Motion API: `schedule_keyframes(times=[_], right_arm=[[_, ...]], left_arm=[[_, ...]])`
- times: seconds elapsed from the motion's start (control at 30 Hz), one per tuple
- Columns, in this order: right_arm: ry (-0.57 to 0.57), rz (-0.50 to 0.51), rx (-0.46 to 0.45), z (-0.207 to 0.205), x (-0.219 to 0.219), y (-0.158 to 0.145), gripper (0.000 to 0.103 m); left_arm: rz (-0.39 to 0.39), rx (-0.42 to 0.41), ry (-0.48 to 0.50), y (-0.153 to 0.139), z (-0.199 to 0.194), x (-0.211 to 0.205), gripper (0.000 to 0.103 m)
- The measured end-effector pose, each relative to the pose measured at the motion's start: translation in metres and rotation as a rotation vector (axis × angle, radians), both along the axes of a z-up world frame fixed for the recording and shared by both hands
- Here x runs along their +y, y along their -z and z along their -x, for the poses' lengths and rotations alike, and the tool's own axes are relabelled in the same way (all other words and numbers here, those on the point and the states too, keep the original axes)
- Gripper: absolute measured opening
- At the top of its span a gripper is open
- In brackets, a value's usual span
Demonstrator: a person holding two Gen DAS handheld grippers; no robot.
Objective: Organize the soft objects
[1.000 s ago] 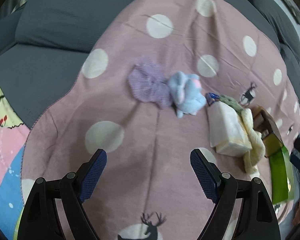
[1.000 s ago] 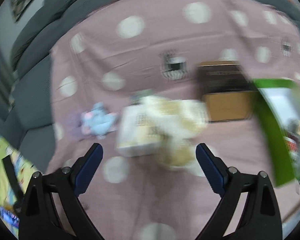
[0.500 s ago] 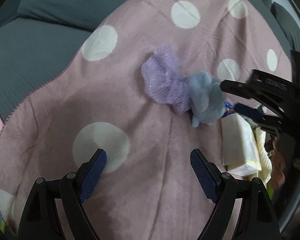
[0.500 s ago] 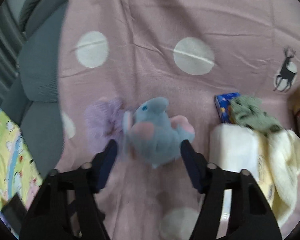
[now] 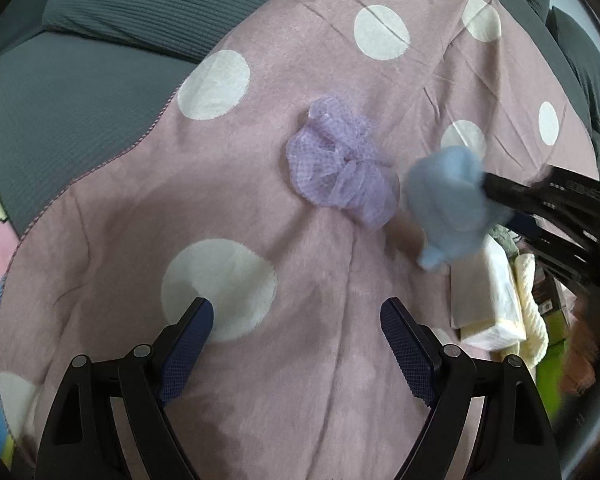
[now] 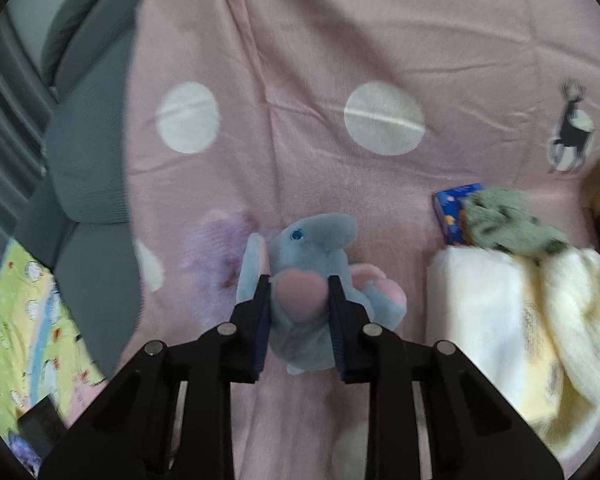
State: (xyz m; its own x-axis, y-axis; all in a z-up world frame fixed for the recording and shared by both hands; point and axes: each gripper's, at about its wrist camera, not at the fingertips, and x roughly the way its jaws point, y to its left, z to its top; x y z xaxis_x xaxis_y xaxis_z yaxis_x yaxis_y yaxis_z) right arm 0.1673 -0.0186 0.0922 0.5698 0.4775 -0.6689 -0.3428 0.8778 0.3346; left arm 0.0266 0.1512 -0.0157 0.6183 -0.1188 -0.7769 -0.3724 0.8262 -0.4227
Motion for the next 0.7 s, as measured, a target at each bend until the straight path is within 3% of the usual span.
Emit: schedule_keyframes(times=[0.1,0.27,0.4,0.5,0.7], right_arm=[[-0.026,0.000,-0.027,0.039,-0.017,-0.016,0.025],[-0.040,0.032,-0.052,0.103,-0.053,-0.014,0.025],[0.018,0.190,-0.069,0.143,-0.068,0.009,0.025],[0.041,0.288,-0.063,0.161,-0.074,0.030,0.025],[0.009,0.256,-0.027,0.167,-0.082,0.040,0.030]], left_arm=[[0.019,0.003,-0.002,-0.004,0.008,-0.003,0.086],[0.005,-0.003,0.016,-0.018,0.024,-0.017,0.086],[0.009,0.004,0.048,-0.024,0.037,-0.027,0.086],[0.006,0.003,0.078,-0.030,0.042,-0.038,0.086],[0.001,0.023,0.110,-0.033,0.049,-0.051,0.086]])
